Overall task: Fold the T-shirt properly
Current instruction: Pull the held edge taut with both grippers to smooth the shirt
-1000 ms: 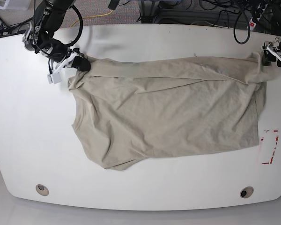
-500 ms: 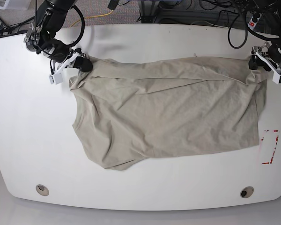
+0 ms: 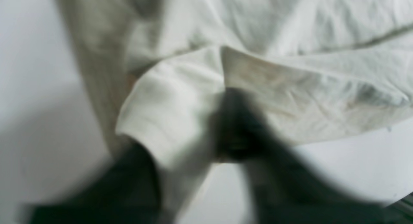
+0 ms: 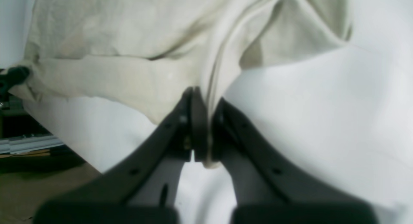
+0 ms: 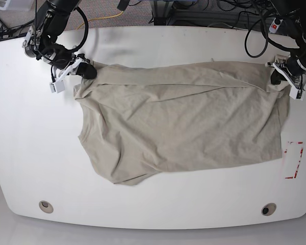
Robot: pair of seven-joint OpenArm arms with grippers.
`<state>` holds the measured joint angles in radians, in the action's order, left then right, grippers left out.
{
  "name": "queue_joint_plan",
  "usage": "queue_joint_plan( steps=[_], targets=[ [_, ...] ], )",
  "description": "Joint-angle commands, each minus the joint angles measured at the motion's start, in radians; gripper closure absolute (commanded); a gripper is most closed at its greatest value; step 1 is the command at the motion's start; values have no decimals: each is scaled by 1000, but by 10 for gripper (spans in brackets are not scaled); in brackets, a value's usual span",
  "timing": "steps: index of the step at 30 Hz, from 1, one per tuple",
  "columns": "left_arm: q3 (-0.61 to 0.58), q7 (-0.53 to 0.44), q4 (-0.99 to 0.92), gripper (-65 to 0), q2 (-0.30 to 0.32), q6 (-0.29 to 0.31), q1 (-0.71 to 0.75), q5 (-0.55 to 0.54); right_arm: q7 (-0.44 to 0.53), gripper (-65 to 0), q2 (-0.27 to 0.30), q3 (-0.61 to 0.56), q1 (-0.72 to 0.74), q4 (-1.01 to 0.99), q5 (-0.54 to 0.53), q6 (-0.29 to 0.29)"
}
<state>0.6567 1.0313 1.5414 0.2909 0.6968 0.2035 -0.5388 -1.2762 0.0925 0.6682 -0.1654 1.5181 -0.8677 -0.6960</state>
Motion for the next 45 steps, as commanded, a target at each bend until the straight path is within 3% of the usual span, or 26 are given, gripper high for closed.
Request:
queue_joint_plan(
  steps=[1, 15, 22, 33, 38, 45],
  targets=[
    [8, -7, 20, -1, 6, 1, 1, -8, 17, 0, 16, 8, 2, 28, -21, -2],
    [16, -9, 368, -13, 46, 1, 189, -11, 13, 0, 45, 49, -23, 111, -21, -2],
    [96, -9, 396, -14, 72, 1, 261, -8, 13, 0, 60, 45, -23, 109, -21, -2],
    [90, -4, 391, -18, 87, 1, 294, -7, 13, 0, 62, 41, -20, 108, -20, -2],
    [24, -4, 391, -125, 89, 1, 347, -8, 13, 0, 62, 41, -21, 108, -20, -2],
    [22, -9, 391, -139, 93, 1, 396, -11, 13, 0, 63, 41, -21, 108, -20, -2]
  ],
)
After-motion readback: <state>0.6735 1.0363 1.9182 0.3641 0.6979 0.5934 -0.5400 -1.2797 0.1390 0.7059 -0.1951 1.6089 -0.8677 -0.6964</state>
